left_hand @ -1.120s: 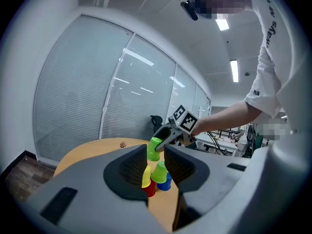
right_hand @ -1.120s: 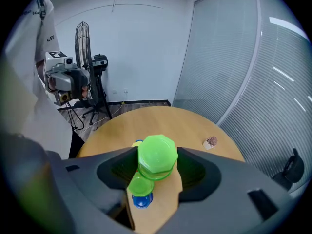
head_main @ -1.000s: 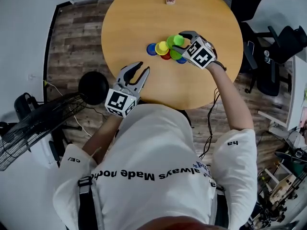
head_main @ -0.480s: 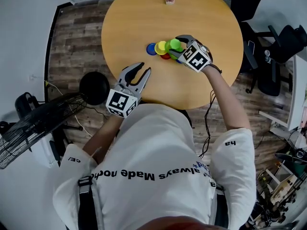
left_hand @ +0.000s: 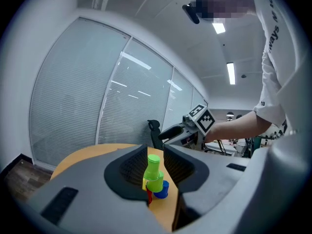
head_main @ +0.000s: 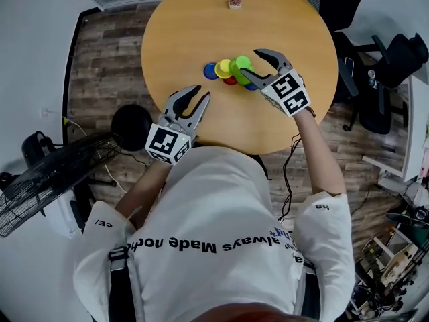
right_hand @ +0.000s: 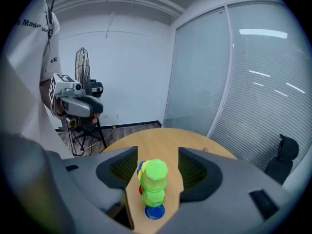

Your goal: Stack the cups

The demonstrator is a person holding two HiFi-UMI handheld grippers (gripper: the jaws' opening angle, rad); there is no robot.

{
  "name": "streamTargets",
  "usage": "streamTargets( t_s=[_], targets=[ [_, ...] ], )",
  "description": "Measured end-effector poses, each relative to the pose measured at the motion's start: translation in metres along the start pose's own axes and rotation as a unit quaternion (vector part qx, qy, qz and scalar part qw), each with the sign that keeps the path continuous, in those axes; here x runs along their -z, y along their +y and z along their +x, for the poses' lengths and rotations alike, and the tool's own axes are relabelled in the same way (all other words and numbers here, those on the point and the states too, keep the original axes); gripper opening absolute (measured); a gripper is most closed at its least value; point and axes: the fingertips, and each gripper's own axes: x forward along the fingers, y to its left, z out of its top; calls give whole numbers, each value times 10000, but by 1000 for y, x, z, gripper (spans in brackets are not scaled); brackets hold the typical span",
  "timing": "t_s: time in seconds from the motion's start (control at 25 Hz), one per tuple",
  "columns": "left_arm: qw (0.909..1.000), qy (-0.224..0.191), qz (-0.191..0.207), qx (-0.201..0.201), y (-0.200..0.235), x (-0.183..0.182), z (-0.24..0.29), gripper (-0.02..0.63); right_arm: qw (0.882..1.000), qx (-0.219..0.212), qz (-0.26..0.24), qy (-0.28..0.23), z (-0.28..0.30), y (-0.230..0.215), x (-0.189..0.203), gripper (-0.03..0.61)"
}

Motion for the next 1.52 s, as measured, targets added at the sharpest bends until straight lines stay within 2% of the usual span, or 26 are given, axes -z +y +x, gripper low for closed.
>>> streamTargets(
  t_s=[0.12, 0.28, 0.44, 0.6, 0.84, 1.08, 1.52],
  targets=[
    [9999, -135, 56, 57, -1, -16, 5, 106, 9985, 351, 212, -376, -26, -2, -13, 249],
    [9994, -278, 132, 163, -6, -41, 10, 71, 9912, 790, 572, -892, -67, -1, -28, 176],
    [9987, -394, 172, 287, -14, -64, 11, 49, 9772, 1131, 1051, -1460, -105, 10, -46, 113],
    [9976, -467, 243, 442, -24, -88, 14, 41, 9636, 1433, 1329, -1826, -136, 21, -61, 85],
    [9964, -508, 335, 598, -35, -116, 15, 32, 9506, 1829, 1439, -2055, -169, 40, -83, 63],
    [9962, -436, 432, 614, -43, -132, 12, 25, 9426, 2093, 1432, -2173, -193, 54, -107, 55],
    [9942, -607, 666, 593, -56, -153, -1, 23, 9389, 2152, 1521, -2213, -205, 64, -112, 44]
  ],
)
